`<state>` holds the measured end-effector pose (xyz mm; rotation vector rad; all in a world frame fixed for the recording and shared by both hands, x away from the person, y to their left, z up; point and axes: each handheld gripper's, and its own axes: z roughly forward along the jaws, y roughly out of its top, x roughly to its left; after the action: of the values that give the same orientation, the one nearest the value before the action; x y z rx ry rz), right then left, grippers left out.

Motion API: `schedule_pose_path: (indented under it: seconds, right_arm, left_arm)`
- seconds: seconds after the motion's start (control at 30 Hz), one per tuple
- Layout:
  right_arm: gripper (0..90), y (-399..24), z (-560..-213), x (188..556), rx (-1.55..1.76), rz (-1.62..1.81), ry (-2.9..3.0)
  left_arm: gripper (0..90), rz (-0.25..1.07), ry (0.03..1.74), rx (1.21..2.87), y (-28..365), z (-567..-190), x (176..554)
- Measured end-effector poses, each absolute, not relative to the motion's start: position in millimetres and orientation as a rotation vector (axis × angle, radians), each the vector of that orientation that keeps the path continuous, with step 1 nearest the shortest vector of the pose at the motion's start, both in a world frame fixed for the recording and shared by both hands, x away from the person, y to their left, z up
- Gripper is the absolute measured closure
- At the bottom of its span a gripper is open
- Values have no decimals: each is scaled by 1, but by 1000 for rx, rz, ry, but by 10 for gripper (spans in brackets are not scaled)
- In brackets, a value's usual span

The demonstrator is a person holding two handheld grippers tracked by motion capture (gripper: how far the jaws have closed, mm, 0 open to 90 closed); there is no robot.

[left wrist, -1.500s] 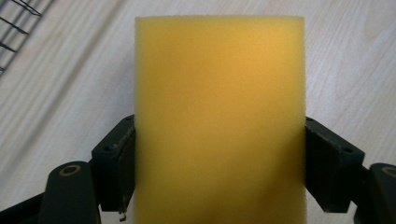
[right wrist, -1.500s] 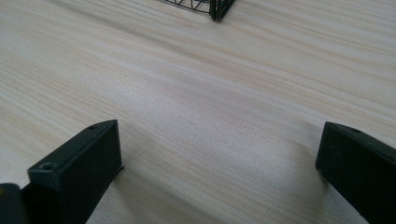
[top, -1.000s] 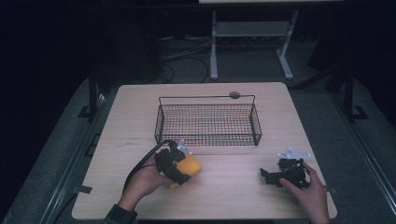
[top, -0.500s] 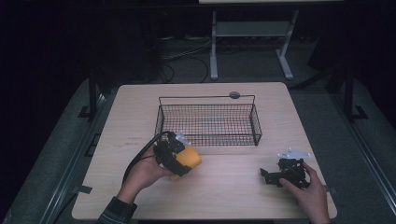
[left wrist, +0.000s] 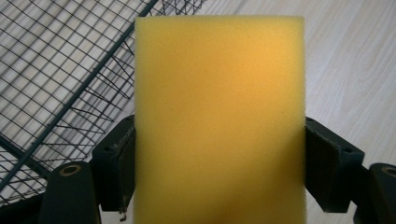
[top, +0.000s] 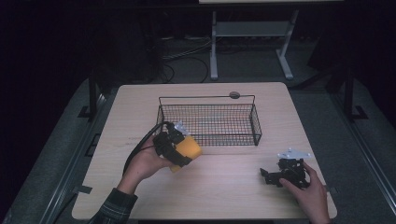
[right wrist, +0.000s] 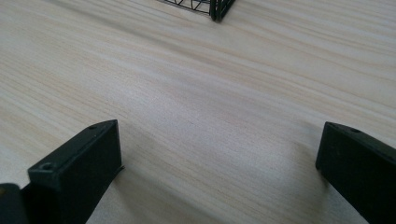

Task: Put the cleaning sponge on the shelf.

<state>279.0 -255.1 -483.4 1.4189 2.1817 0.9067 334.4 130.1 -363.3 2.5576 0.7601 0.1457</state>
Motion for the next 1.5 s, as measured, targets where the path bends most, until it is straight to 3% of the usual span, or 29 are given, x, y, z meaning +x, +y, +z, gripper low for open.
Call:
schedule_pose_path:
  seconds: [1.5]
  right_arm:
    - [0,-255,-483,279,1418,905,2180]
  left_arm:
    - [233,242,858,2538,132,-336,410]
